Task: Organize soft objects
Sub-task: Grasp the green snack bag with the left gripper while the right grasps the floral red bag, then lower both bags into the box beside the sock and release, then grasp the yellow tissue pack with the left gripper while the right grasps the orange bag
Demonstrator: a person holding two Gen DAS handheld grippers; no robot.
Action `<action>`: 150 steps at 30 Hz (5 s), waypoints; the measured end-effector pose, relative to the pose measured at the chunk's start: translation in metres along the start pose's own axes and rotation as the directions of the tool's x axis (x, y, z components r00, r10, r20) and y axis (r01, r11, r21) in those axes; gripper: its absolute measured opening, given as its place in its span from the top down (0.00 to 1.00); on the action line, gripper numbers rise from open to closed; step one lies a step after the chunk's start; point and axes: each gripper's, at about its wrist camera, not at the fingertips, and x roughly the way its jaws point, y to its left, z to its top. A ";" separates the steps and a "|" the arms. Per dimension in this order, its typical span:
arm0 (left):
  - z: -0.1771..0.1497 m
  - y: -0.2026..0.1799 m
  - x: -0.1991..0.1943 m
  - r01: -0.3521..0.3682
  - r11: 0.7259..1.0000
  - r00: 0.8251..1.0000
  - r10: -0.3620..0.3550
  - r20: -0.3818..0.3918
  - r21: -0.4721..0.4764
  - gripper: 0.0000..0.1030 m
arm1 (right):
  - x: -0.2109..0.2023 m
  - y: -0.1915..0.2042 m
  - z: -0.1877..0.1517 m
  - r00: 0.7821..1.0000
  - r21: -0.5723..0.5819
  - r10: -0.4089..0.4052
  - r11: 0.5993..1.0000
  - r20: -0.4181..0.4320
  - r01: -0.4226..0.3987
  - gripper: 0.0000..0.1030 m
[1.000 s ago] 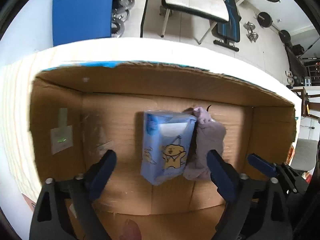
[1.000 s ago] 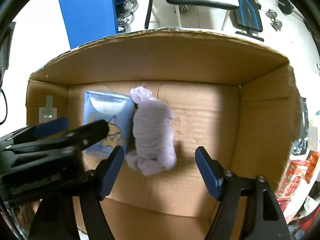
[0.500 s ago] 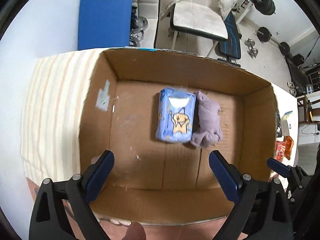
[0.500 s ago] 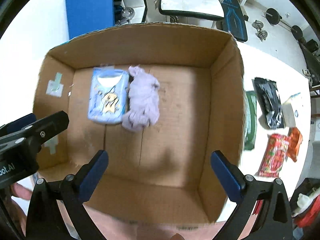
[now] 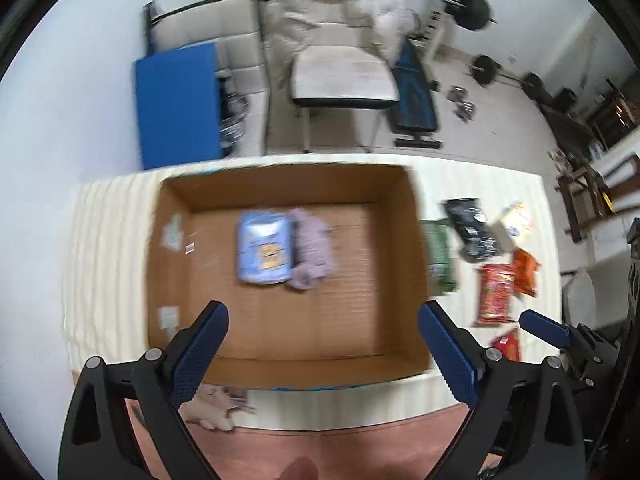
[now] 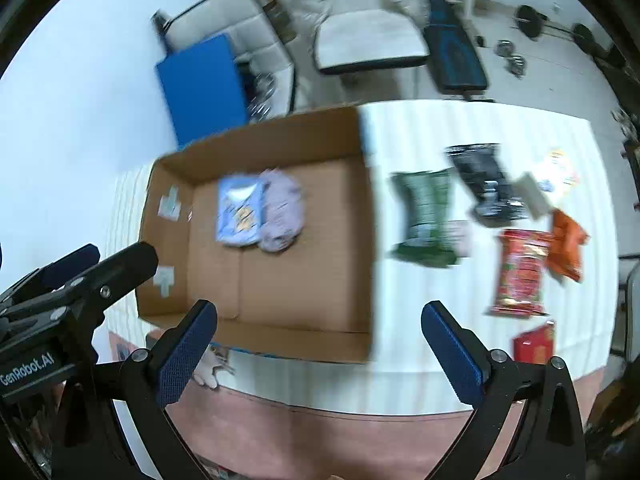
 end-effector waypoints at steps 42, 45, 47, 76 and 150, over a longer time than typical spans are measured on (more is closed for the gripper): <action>0.019 -0.199 0.300 -0.124 0.901 0.805 0.337 -0.488 0.417 0.68 | 0.150 -0.255 -0.012 0.959 0.347 -0.126 0.914 -0.253 0.212 0.48; 0.012 -0.197 0.281 -0.093 0.916 0.836 0.285 -0.470 0.391 0.69 | 0.144 -0.249 -0.018 0.960 0.335 -0.129 0.919 -0.248 0.210 0.52; 0.008 -0.192 0.258 -0.063 0.934 0.866 0.226 -0.445 0.353 0.69 | 0.137 -0.245 -0.024 0.963 0.335 -0.112 0.922 -0.246 0.193 0.53; 0.012 0.087 0.066 -0.159 0.984 0.980 0.147 -0.136 -0.084 0.69 | 0.048 0.037 0.043 0.997 -0.037 0.007 0.999 -0.081 -0.010 0.53; 0.099 -0.271 0.159 -0.070 0.899 0.978 0.146 -0.146 0.432 0.03 | 0.057 -0.327 0.038 0.989 0.491 -0.098 0.859 -0.113 0.141 0.19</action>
